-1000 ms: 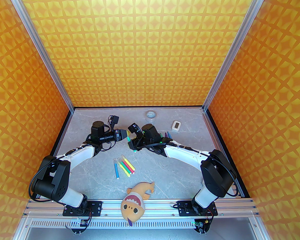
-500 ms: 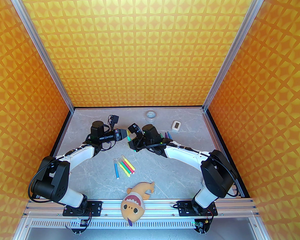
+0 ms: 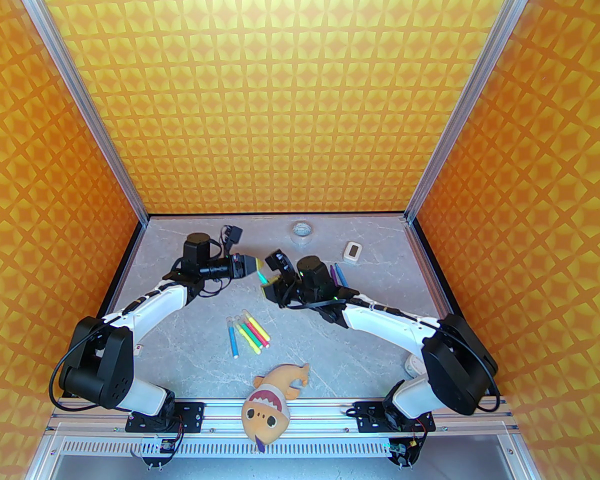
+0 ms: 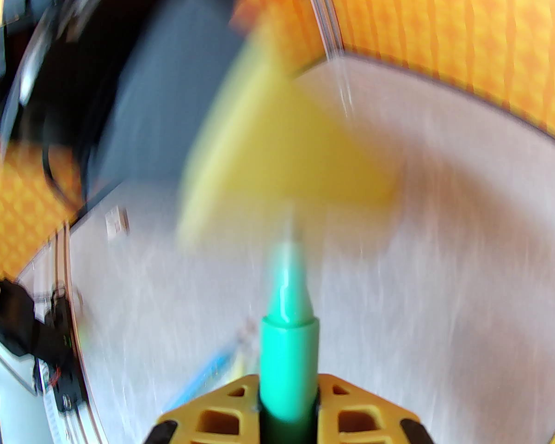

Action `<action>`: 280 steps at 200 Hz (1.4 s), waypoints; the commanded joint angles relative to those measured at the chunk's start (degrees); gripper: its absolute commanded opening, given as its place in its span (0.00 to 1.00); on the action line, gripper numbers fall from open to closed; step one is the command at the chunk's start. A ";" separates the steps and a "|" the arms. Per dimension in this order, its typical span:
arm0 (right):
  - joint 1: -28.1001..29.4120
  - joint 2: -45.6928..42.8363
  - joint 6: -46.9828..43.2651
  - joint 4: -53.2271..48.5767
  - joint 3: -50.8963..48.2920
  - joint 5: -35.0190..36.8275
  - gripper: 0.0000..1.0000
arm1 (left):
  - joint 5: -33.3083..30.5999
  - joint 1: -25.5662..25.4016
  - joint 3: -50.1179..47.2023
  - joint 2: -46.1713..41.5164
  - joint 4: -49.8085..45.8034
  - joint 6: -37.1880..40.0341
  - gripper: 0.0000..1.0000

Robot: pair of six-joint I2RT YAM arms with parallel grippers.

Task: Open the pen caps

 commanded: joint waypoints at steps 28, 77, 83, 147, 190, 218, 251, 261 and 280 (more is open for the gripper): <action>-0.17 -1.78 -0.75 -3.58 -3.87 1.46 0.00 | -6.34 2.52 3.04 1.30 2.42 -1.09 0.00; -1.56 0.36 1.56 -4.42 -1.78 12.97 0.00 | -18.99 2.97 8.63 3.11 -18.19 10.68 0.00; -1.65 0.76 1.71 -4.82 -1.18 14.54 0.00 | -21.66 2.99 9.55 3.43 -21.40 12.26 0.00; -3.22 7.82 3.41 -10.25 5.30 28.41 0.00 | -41.87 3.03 20.39 12.10 -41.02 21.71 0.00; -5.38 10.88 4.92 -10.75 6.56 31.29 0.00 | -48.01 3.83 27.23 20.23 -45.94 24.53 0.00; -6.51 13.19 5.10 -11.87 8.31 33.13 0.00 | -48.51 5.32 31.46 24.93 -47.33 25.22 0.00; -7.29 15.80 5.22 -12.94 10.65 34.66 0.00 | -48.76 6.91 35.59 29.48 -48.98 26.07 0.00; -7.51 16.64 5.36 -13.20 11.35 34.95 0.00 | -48.82 7.38 36.52 30.73 -49.38 26.34 0.00; -7.73 18.29 5.35 -14.05 12.78 35.53 0.00 | -48.97 7.98 37.81 32.91 -50.35 26.72 0.00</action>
